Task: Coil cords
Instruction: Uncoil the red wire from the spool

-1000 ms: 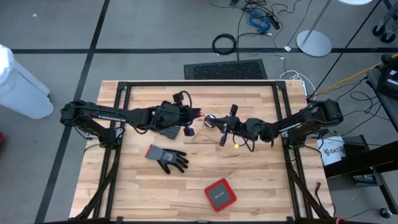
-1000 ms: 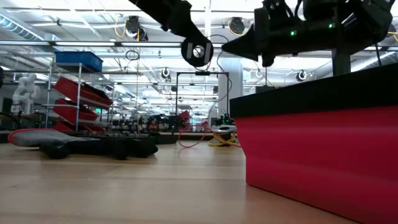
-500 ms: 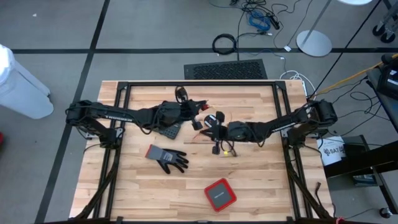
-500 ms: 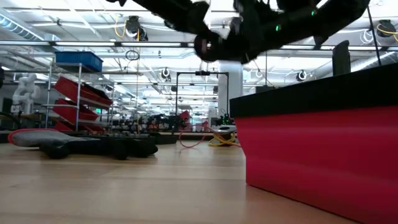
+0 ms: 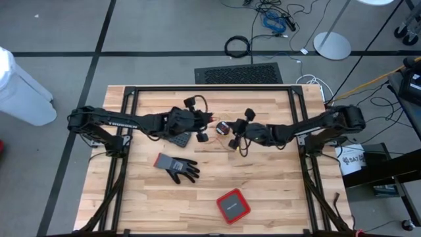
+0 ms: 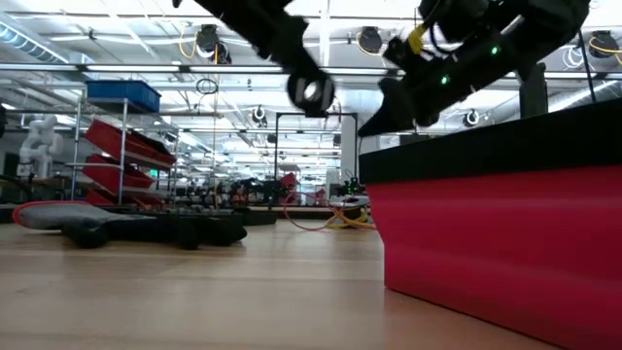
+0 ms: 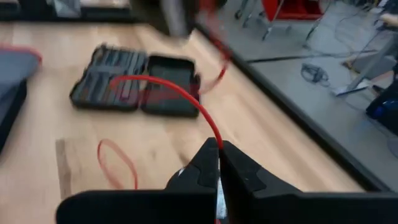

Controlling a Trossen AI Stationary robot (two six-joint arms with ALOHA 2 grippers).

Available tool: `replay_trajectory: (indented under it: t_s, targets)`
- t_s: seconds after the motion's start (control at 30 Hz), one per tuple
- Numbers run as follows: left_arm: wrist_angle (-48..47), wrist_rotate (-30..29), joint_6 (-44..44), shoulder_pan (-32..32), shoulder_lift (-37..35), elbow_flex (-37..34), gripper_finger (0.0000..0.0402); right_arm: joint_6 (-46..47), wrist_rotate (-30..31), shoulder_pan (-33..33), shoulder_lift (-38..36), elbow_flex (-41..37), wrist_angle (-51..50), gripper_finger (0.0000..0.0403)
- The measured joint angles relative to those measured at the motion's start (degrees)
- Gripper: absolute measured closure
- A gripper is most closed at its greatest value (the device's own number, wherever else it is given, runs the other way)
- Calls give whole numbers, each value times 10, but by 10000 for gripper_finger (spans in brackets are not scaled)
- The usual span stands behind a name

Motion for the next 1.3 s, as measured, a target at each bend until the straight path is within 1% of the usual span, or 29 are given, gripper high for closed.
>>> replay_trajectory:
  t_s: [0.07,0.17,0.2,0.27,0.33,0.4,0.47,0.53,0.6,0.67,0.73,0.83,0.9,0.97,1.03,1.17,1.23,1.3]
  targets:
    - [-32,-36,12,0,0,0,402,-4,-1,10,-18,0,6,403]
    - [-45,-77,19,1,0,0,402,-33,-10,36,-35,0,37,403]
    - [-42,-80,19,3,0,0,402,-48,-19,45,-36,0,56,403]
    - [-29,-84,19,8,0,0,402,-77,-61,64,-35,1,93,403]
    - [4,-87,15,16,3,0,402,-90,-98,79,-29,1,126,403]
    - [40,-86,5,24,4,0,402,-90,-103,90,-24,2,130,403]
    - [91,-66,-5,30,5,-1,402,-90,-103,93,-17,2,119,403]
    - [141,-48,-15,35,5,-1,402,-81,-126,92,-5,1,111,403]
    - [189,-29,-16,38,5,-1,402,-74,-124,92,8,1,100,403]
    - [223,8,-26,41,5,-1,402,-65,-98,86,16,1,77,403]
    - [236,55,-53,42,5,-1,402,-53,-56,71,17,1,33,403]
    - [229,119,-75,41,5,-1,402,-27,6,44,15,1,-47,403]
    - [211,150,-76,37,5,-1,402,-16,37,28,10,1,-91,403]
    - [177,169,-76,32,5,-1,402,-8,64,15,5,1,-128,403]
    - [144,173,-75,27,5,-1,402,-7,85,5,-1,1,-161,403]
    - [92,173,-56,13,5,-1,402,-8,85,-10,-20,1,-211,403]
    - [88,173,-48,5,5,-1,402,-8,60,-16,-28,1,-237,402]
    - [87,166,-42,-1,5,-1,402,-7,14,-25,-36,1,-261,394]
